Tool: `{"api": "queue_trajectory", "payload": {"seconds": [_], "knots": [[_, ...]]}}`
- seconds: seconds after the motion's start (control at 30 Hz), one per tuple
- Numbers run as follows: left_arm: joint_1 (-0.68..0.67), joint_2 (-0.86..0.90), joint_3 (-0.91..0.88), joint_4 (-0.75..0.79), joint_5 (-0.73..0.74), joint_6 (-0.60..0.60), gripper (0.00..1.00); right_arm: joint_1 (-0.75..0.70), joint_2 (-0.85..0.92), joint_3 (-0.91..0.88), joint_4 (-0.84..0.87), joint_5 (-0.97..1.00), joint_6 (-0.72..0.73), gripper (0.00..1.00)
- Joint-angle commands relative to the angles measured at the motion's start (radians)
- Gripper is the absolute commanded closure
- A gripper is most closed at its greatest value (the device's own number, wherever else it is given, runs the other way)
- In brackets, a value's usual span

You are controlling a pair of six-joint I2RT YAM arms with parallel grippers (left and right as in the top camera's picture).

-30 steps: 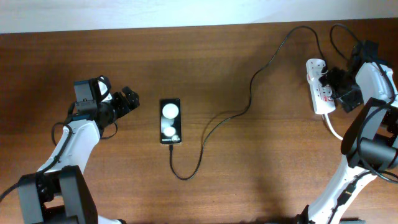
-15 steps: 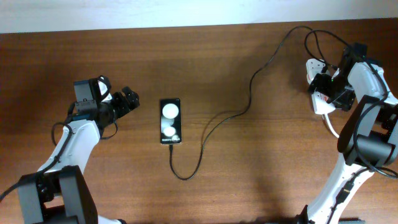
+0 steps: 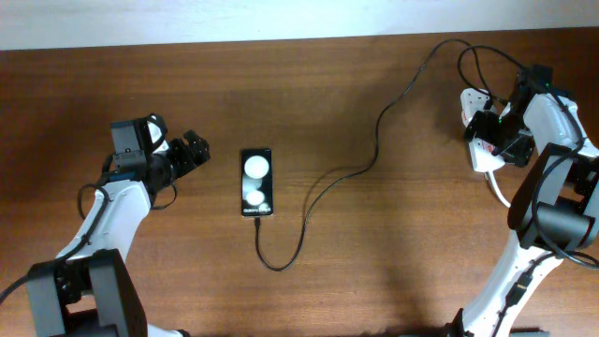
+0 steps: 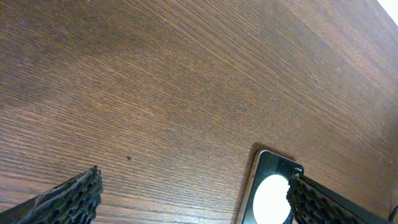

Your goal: Plug charger to phone and switch on socket

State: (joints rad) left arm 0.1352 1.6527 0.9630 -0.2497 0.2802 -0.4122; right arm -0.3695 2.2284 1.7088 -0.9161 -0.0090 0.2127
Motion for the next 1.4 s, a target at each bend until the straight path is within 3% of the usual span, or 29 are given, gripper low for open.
{"api": "queue_trajectory", "payload": {"seconds": [0.0, 0.57, 1.17, 1.37], "knots": [[0.001, -0.015, -0.006, 0.002, 0.004, -0.010, 0.01, 0.002, 0.013, -0.011, -0.004, 0.023, -0.003, 0.01], [0.000, -0.015, -0.006, 0.002, 0.004, -0.010, 0.01, 0.002, 0.013, -0.011, -0.004, 0.024, -0.003, 0.01], [-0.004, -0.215, -0.006, 0.000, -0.068, -0.009, 0.01, 0.002, 0.013, -0.011, -0.004, 0.024, -0.003, 0.01], [-0.004, -0.227, -0.014, -0.195, -0.080, -0.008, 0.01, 0.002, 0.013, -0.011, -0.004, 0.024, -0.003, 0.01]]}}
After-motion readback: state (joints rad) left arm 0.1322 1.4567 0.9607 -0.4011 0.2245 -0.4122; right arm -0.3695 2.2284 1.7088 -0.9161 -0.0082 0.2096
